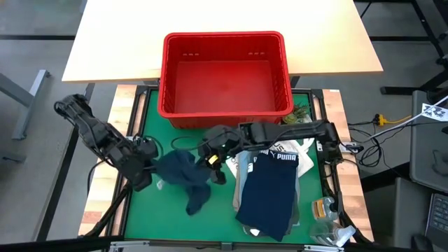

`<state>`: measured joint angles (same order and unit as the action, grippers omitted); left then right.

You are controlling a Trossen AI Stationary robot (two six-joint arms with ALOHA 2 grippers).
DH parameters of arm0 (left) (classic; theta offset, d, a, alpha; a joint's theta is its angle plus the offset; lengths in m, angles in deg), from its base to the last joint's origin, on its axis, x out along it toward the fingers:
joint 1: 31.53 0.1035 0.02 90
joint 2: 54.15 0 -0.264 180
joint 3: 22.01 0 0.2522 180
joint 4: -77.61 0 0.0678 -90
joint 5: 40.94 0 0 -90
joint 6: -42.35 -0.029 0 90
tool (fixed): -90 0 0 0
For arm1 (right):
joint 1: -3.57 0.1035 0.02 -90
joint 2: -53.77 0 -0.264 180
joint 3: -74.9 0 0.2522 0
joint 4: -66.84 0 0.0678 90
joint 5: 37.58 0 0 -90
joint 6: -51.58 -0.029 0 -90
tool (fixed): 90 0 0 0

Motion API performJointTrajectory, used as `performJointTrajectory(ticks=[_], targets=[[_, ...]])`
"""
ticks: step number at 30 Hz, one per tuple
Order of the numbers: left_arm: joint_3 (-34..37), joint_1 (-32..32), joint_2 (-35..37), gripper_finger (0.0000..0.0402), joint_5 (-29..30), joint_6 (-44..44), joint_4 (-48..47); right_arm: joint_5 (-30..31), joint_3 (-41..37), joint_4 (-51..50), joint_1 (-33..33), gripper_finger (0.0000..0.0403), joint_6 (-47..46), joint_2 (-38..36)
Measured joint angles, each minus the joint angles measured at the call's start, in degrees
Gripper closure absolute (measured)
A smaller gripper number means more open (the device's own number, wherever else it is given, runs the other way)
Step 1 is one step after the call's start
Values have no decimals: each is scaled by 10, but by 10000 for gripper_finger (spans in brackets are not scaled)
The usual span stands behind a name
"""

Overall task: Fold Laundry from Bin
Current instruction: Fold the dark gray shorts

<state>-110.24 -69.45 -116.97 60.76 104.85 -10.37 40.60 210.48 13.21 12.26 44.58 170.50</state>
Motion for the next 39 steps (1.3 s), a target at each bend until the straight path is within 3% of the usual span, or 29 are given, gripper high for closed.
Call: performJointTrajectory(ticks=[5,12,23,31,39], targets=[[-44,0,0,401,-19,0,0,8,46,-43,5,400,0,0],[-66,-2,-1,401,-108,39,26,8,66,-59,40,400,0,0],[-66,-80,-47,401,-146,123,118,9,67,-63,110,399,-2,0],[-66,-117,-93,401,-157,169,153,70,67,-66,158,399,-22,0],[-66,-103,-159,401,-151,165,69,153,45,-119,144,400,-70,10]])
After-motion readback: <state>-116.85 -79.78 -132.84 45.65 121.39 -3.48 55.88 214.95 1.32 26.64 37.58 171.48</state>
